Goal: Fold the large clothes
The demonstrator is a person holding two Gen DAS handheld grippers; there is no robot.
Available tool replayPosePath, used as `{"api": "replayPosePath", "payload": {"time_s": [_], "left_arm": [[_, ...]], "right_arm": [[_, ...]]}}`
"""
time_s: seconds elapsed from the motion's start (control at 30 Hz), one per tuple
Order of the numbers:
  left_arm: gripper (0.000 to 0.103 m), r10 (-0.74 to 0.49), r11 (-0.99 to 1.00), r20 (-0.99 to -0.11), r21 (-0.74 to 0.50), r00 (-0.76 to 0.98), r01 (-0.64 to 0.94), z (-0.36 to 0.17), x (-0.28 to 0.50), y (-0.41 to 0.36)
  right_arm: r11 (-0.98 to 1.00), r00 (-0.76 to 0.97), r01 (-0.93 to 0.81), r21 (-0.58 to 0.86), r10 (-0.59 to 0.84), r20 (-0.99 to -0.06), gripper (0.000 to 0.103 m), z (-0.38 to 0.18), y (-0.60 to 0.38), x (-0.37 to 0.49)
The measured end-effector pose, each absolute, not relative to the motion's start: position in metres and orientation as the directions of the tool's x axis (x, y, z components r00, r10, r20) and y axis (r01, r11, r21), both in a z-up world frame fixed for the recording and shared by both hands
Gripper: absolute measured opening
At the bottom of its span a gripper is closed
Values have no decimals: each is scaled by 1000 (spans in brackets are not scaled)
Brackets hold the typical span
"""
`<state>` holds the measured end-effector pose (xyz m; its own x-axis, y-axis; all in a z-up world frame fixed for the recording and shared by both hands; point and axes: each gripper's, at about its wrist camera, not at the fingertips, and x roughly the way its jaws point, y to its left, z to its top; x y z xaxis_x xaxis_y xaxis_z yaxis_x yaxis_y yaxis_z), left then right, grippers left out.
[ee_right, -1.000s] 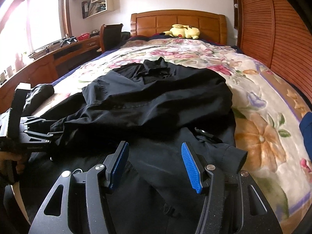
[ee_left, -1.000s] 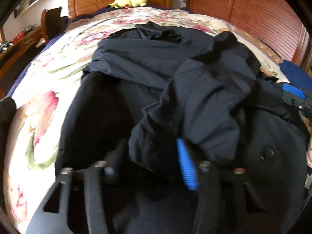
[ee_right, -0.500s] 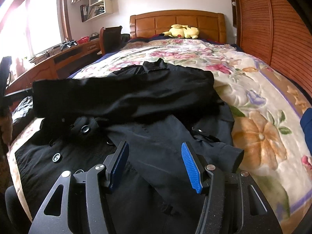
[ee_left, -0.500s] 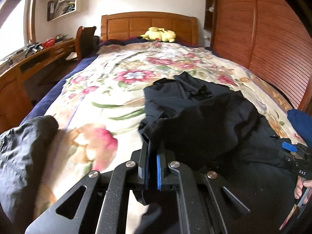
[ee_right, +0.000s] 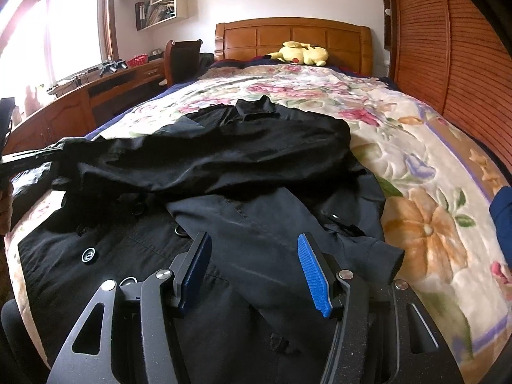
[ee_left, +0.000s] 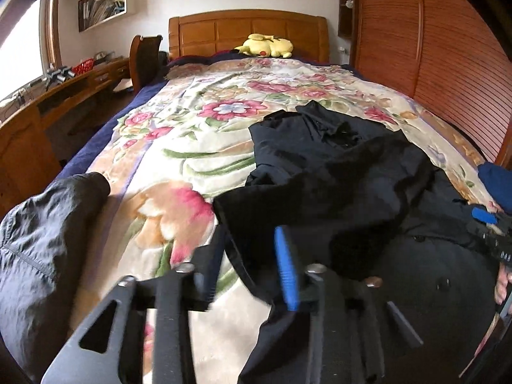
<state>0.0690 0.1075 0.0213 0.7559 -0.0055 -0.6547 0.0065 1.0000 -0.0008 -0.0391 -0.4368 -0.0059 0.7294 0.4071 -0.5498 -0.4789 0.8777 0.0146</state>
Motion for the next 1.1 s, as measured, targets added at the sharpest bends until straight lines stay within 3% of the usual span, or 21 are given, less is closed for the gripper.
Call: {"api": "replayPosePath", "payload": {"time_s": [0.07,0.1,0.2,0.67,1.03,1.1], "left_arm": [[43,-7,1000,-648,14,761,21,20,62,107],[49,-9,999,-648,22,762,32,19,58,107],[82,-27,999,-635,15,772,48,18,47,106],[82,-48,992,-661,57,749,114,-13,-2,95],[82,-58,992,-641,51,766,118,-24,-38,110],[76,-65,991,-633,50,772,125,-23,-45,111]], "right_arm": [[879,733,-477,9,403,-548,58,-6,-437,-40],[880,735,-474,6,400,-548,58,-6,-436,-42],[882,738,-470,-3,392,-550,58,-7,-437,-44],[909,779,-417,-30,340,-527,58,-4,-474,-82],[939,776,-340,-53,248,-580,58,-2,-522,-132],[939,774,-339,-55,245,-584,58,1,-525,-141]]}}
